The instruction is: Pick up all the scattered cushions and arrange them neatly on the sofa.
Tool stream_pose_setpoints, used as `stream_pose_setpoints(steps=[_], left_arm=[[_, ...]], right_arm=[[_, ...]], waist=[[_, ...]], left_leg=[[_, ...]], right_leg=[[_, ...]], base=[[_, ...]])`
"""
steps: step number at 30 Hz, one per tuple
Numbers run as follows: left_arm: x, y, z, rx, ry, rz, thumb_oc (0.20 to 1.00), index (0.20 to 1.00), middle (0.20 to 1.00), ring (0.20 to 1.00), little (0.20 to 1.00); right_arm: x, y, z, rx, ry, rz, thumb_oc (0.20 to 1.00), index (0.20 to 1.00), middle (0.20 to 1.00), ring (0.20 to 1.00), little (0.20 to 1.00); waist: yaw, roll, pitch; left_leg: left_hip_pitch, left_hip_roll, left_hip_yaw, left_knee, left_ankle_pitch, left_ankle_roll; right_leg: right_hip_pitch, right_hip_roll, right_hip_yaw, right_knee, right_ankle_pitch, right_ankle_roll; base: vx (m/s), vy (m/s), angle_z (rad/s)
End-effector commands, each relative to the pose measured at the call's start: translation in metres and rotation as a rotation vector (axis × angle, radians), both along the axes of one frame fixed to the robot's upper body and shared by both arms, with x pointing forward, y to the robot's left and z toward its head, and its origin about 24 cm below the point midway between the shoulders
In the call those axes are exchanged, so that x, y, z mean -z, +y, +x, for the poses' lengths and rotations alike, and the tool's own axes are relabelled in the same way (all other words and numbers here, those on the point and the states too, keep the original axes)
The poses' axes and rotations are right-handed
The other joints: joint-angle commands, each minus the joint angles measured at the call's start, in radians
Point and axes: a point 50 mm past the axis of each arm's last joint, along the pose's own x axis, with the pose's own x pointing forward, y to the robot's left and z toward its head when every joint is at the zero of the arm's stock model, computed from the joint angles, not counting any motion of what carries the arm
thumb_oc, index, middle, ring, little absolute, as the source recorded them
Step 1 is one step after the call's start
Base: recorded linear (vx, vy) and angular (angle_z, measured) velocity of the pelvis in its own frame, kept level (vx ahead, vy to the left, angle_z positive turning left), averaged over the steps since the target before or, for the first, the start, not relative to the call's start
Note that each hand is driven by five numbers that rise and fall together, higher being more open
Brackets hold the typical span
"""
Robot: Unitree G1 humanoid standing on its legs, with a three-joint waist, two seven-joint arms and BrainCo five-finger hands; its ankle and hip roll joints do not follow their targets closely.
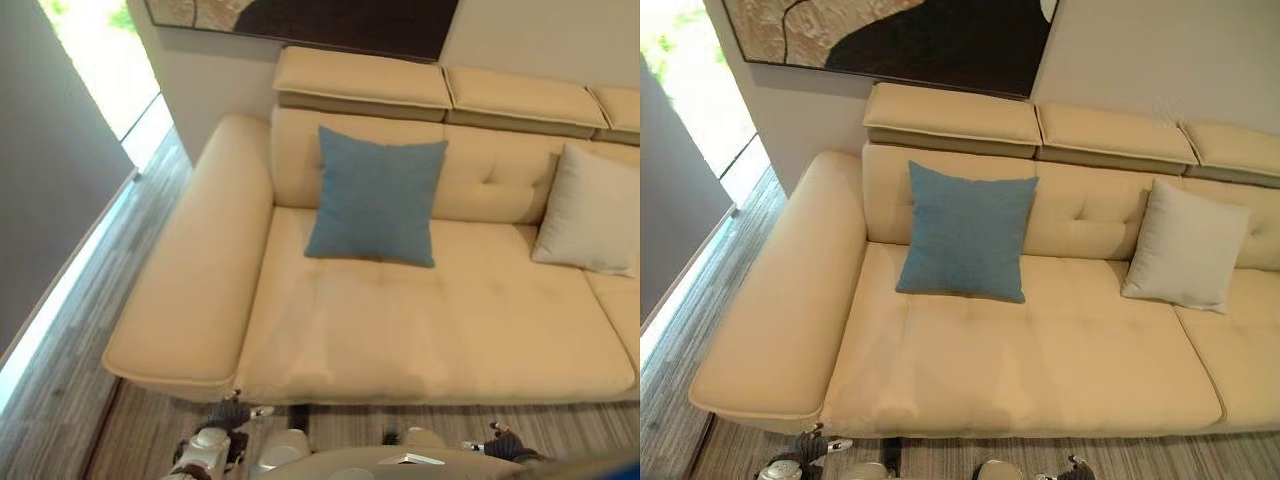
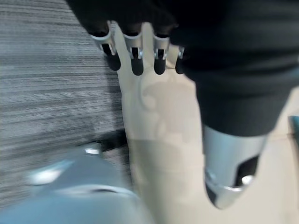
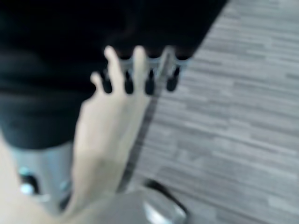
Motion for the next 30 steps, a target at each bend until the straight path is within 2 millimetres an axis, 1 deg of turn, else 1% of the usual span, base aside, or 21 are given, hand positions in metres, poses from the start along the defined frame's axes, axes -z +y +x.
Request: stream_pose_setpoints(steps=[1,2,3,4,5,6,8,11,12,13,14,15,16,17,19,20,21,22,23,24,30], left_arm=[[-0.003,0.003,0.014,-0.012,-0.03,0.024,1.0,1.0,1.0,1.0,1.0],[-0.003,0.004,0.012,-0.023,-0.03,0.023,1.0,1.0,1.0,1.0,1.0],[-0.004,0.005,0.013,-0.025,-0.031,0.027,1.0,1.0,1.0,1.0,1.0],[-0.004,0.005,0.013,-0.025,-0.031,0.027,1.0,1.0,1.0,1.0,1.0],[-0.003,0.004,0.013,-0.026,-0.033,0.023,1.0,1.0,1.0,1.0,1.0],[-0.004,-0.001,0.02,-0.012,-0.048,0.015,1.0,1.0,1.0,1.0,1.0],[-0.005,-0.01,0.032,0.017,-0.08,0.004,1.0,1.0,1.0,1.0,1.0],[-0.008,-0.019,0.046,0.061,-0.115,-0.003,1.0,1.0,1.0,1.0,1.0],[-0.009,-0.022,0.05,0.067,-0.126,-0.008,1.0,1.0,1.0,1.0,1.0],[-0.008,-0.025,0.051,0.076,-0.128,-0.017,1.0,1.0,1.0,1.0,1.0],[-0.007,-0.026,0.05,0.079,-0.121,-0.019,1.0,1.0,1.0,1.0,1.0],[-0.007,-0.026,0.05,0.079,-0.121,-0.02,1.0,1.0,1.0,1.0,1.0],[-0.006,-0.028,0.048,0.081,-0.112,-0.024,1.0,1.0,1.0,1.0,1.0],[-0.005,-0.03,0.047,0.085,-0.106,-0.029,1.0,1.0,1.0,1.0,1.0],[-0.005,-0.03,0.047,0.085,-0.106,-0.029,1.0,1.0,1.0,1.0,1.0],[-0.003,-0.035,0.045,0.097,-0.096,-0.034,1.0,1.0,1.0,1.0,1.0],[-0.003,-0.036,0.044,0.099,-0.092,-0.035,1.0,1.0,1.0,1.0,1.0],[-0.003,-0.036,0.044,0.099,-0.092,-0.036,1.0,1.0,1.0,1.0,1.0],[-0.003,-0.037,0.046,0.118,-0.091,-0.029,1.0,1.0,1.0,1.0,1.0],[-0.004,-0.037,0.047,0.132,-0.093,-0.021,1.0,1.0,1.0,1.0,1.0],[-0.005,-0.03,0.045,0.139,-0.087,0.007,1.0,1.0,1.0,1.0,1.0]], right_arm=[[-0.004,0.002,0.015,-0.047,-0.053,-0.011,1.0,1.0,1.0,1.0,1.0],[-0.005,0.005,0.02,-0.065,-0.067,-0.007,1.0,1.0,1.0,1.0,1.0],[-0.007,0.007,0.026,-0.081,-0.081,-0.009,1.0,1.0,1.0,1.0,1.0],[-0.007,0.007,0.026,-0.081,-0.081,-0.009,1.0,1.0,1.0,1.0,1.0],[-0.007,0.009,0.029,-0.094,-0.086,-0.011,1.0,1.0,1.0,1.0,1.0],[-0.01,0.011,0.038,-0.123,-0.111,-0.017,1.0,1.0,1.0,1.0,1.0],[-0.013,0.007,0.044,-0.144,-0.128,-0.037,1.0,1.0,1.0,1.0,1.0],[-0.015,0.002,0.047,-0.142,-0.134,-0.057,1.0,1.0,1.0,1.0,1.0],[-0.016,0.0,0.048,-0.138,-0.133,-0.063,1.0,1.0,1.0,1.0,1.0],[-0.015,-0.001,0.046,-0.133,-0.125,-0.066,1.0,1.0,1.0,1.0,1.0],[-0.014,-0.002,0.043,-0.13,-0.116,-0.067,1.0,1.0,1.0,1.0,1.0],[-0.014,-0.002,0.043,-0.13,-0.116,-0.067,1.0,1.0,1.0,1.0,1.0],[-0.012,-0.005,0.036,-0.119,-0.092,-0.069,1.0,1.0,1.0,1.0,1.0],[-0.012,-0.007,0.033,-0.114,-0.082,-0.07,1.0,1.0,1.0,1.0,1.0],[-0.012,-0.007,0.033,-0.114,-0.082,-0.07,1.0,1.0,1.0,1.0,1.0],[-0.01,-0.009,0.027,-0.089,-0.061,-0.069,1.0,1.0,1.0,1.0,1.0],[-0.009,-0.01,0.024,-0.08,-0.054,-0.067,1.0,1.0,1.0,1.0,1.0],[-0.009,-0.01,0.023,-0.08,-0.054,-0.067,1.0,1.0,1.0,1.0,1.0],[-0.007,-0.01,0.018,-0.054,-0.039,-0.058,1.0,1.0,1.0,1.0,1.0],[-0.007,-0.011,0.016,-0.051,-0.032,-0.059,1.0,1.0,1.0,1.0,1.0],[-0.003,-0.008,0.008,-0.038,-0.001,-0.05,1.0,1.0,1.0,1.0,1.0]], waist=[[0.015,-0.025,-0.041],[0.031,-0.034,-0.045],[0.044,-0.044,-0.045],[0.044,-0.044,-0.045],[0.049,-0.044,-0.047],[0.044,-0.039,-0.036],[0.04,-0.021,-0.004],[0.032,-0.009,0.029],[0.03,-0.009,0.04],[0.025,-0.017,0.048],[0.014,-0.023,0.046],[0.013,-0.023,0.043],[-0.002,-0.044,0.035],[-0.006,-0.051,0.033],[-0.008,-0.051,0.03],[-0.031,-0.037,0.011],[-0.034,-0.029,0.0],[-0.034,-0.029,0.001],[-0.05,-0.021,-0.02],[-0.054,-0.019,-0.027],[-0.055,-0.011,-0.04]], left_leg=[[-0.074,-0.078,-0.031,0.09,-0.081,-0.054],[-0.095,-0.072,-0.017,0.094,-0.072,-0.059],[-0.111,-0.071,-0.001,0.099,-0.059,-0.064],[-0.11,-0.071,0.0,0.099,-0.059,-0.065],[-0.124,-0.065,0.004,0.101,-0.044,-0.072],[-0.161,-0.055,0.002,0.111,-0.007,-0.09],[-0.197,-0.042,-0.012,0.135,0.029,-0.116],[-0.23,-0.041,-0.054,0.157,0.048,-0.141],[-0.238,-0.047,-0.083,0.182,0.031,-0.144],[-0.23,-0.063,-0.109,0.227,-0.01,-0.133],[-0.216,-0.067,-0.113,0.251,-0.043,-0.124],[-0.22,-0.067,-0.115,0.25,-0.041,-0.124],[-0.2,-0.071,-0.125,0.328,-0.117,-0.111],[-0.179,-0.075,-0.142,0.362,-0.159,-0.107],[-0.182,-0.076,-0.144,0.359,-0.156,-0.107],[-0.1,-0.051,-0.172,0.311,-0.179,-0.11],[-0.071,-0.048,-0.183,0.259,-0.178,-0.111],[-0.067,-0.048,-0.182,0.254,-0.176,-0.111],[-0.027,-0.044,-0.179,0.165,-0.158,-0.115],[-0.017,-0.048,-0.182,0.143,-0.156,-0.113],[0.038,-0.056,-0.163,0.077,-0.147,-0.105]], right_leg=[[0.103,0.033,-0.008,-0.197,0.082,0.014],[0.125,0.043,-0.011,-0.221,0.07,0.008],[0.145,0.052,-0.011,-0.276,0.06,0.004],[0.146,0.052,-0.011,-0.279,0.061,0.003],[0.156,0.065,-0.004,-0.32,0.051,-0.008],[0.158,0.11,0.047,-0.37,0.041,-0.038],[0.158,0.149,0.075,-0.411,0.048,-0.065],[0.152,0.164,0.073,-0.441,0.07,-0.077],[0.137,0.162,0.067,-0.437,0.081,-0.08],[0.126,0.152,0.062,-0.437,0.094,-0.082],[0.119,0.14,0.055,-0.44,0.102,-0.079],[0.116,0.141,0.054,-0.44,0.104,-0.08],[0.102,0.113,0.049,-0.446,0.123,-0.076],[0.096,0.101,0.054,-0.443,0.131,-0.075],[0.092,0.101,0.052,-0.443,0.132,-0.075],[0.078,0.098,0.05,-0.442,0.132,-0.071],[0.078,0.104,0.052,-0.443,0.131,-0.069],[0.08,0.103,0.053,-0.443,0.131,-0.069],[0.078,0.102,0.045,-0.445,0.138,-0.063],[0.077,0.099,0.044,-0.446,0.143,-0.058],[0.091,0.083,0.047,-0.462,0.158,-0.042]], base=[[-0.29,-0.085,-0.25],[-0.24,-0.101,-0.2],[-0.16,-0.08,-0.37],[-0.13,-0.076,-0.55],[-0.2,-0.11,-0.55],[-0.28,-0.122,-0.32],[-0.32,-0.097,-0.05],[-0.26,-0.072,0.08],[-0.29,-0.062,0.23],[-0.23,-0.039,0.32],[-0.13,-0.02,0.31],[-0.12,-0.003,0.19],[-0.1,0.011,0.09],[-0.1,0.011,0.14],[-0.02,0.059,0.18],[0.01,0.13,0.15],[0.01,0.129,-0.03],[0.07,0.092,-0.01],[0.05,0.114,-0.03],[0.05,0.143,0.11],[0.02,0.079,0.02]])
